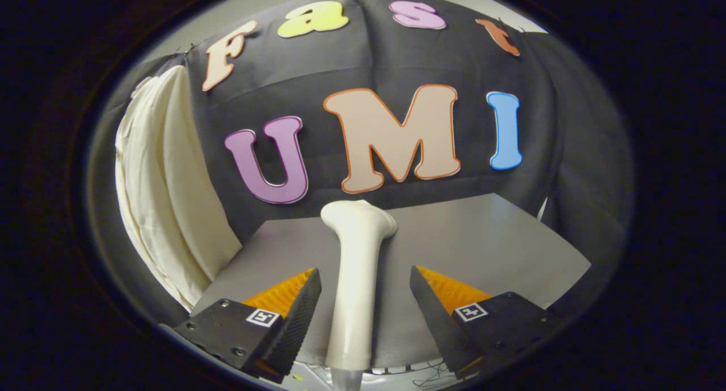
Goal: Iron the clothes twice with a garment steamer, once on the left side and once on the right side.
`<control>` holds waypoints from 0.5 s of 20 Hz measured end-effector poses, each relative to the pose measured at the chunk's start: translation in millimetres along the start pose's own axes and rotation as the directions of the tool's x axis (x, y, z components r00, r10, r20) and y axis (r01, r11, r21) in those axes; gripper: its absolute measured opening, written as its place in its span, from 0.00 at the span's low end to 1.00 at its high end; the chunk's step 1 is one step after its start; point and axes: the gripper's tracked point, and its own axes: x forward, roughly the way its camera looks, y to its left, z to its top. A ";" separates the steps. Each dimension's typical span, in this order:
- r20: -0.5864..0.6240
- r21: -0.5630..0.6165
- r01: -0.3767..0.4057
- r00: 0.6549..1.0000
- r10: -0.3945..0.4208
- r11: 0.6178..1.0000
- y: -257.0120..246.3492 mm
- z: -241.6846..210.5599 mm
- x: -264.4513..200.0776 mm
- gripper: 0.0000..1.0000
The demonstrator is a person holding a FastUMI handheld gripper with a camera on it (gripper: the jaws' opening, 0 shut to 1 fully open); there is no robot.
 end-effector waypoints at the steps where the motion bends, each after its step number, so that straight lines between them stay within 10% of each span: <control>1: -0.026 0.014 -0.008 1.000 0.008 1.000 3.2 4.7 7.7 0.96; 10: -0.292 0.085 -0.008 0.956 0.033 0.996 17.5 9.5 49.1 0.64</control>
